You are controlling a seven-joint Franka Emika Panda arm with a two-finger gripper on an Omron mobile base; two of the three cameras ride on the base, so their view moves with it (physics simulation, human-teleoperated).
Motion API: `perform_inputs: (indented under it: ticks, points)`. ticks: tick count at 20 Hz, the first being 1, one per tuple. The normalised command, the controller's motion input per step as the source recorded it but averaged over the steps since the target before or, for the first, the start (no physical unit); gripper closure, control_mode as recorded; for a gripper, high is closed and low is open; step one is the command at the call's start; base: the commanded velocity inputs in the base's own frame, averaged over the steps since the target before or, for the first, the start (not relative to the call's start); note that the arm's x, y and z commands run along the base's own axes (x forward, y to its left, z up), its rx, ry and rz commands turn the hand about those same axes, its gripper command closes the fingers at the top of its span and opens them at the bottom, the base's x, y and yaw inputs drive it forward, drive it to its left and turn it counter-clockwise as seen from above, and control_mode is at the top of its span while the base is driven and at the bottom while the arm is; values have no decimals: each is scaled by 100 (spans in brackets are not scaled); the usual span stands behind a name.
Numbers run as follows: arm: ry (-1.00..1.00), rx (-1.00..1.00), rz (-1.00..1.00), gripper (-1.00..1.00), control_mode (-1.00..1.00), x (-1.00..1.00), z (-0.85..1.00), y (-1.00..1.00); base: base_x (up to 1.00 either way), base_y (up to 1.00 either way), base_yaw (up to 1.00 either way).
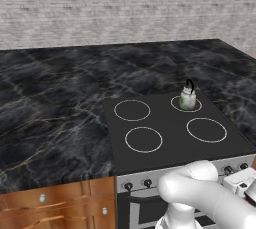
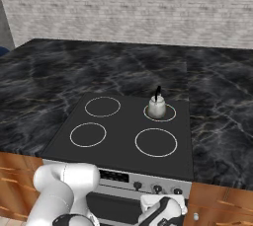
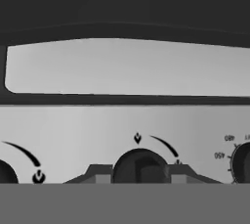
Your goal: The kettle is done boiling. Turn off the stove, then wait for 300 timesteps before moving the kettle to the dining table.
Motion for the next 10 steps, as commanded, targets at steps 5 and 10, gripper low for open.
perform_inputs:
  ticks: [5,10]
  points:
    - [13,20,-4,100,-100,0,-23,0,0,0,0]
    - [6,9,0,-100,-100,0,-29,0,0,0,0]
